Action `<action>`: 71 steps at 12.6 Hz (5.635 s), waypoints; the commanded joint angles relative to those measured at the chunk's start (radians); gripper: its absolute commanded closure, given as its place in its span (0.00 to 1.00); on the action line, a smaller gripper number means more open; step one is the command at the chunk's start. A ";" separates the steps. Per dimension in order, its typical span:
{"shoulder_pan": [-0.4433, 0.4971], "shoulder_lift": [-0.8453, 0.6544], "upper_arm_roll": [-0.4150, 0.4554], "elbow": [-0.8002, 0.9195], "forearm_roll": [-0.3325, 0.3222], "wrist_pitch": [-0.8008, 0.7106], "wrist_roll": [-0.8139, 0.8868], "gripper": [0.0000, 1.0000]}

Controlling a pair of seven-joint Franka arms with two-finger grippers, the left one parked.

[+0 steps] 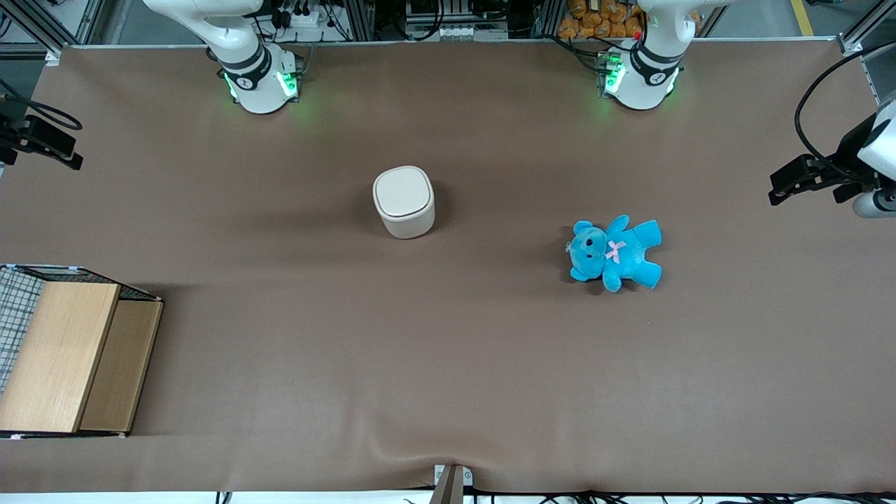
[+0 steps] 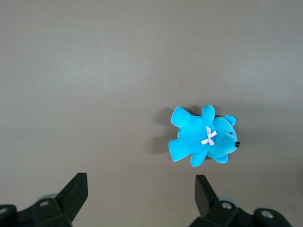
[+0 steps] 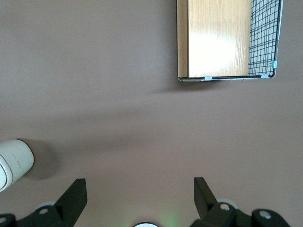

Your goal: Open trash can with right arm

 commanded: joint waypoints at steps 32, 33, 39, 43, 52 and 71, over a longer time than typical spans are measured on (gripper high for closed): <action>0.093 0.035 0.559 -0.473 0.269 0.436 0.764 1.00; 0.103 0.050 0.573 -0.496 0.269 0.482 0.784 1.00; 0.128 0.176 0.597 -0.506 0.235 0.628 0.858 1.00; 0.140 0.240 0.597 -0.504 0.123 0.688 0.907 1.00; 0.160 0.296 0.597 -0.506 0.079 0.726 0.947 1.00; 0.179 0.345 0.599 -0.453 0.011 0.690 1.047 1.00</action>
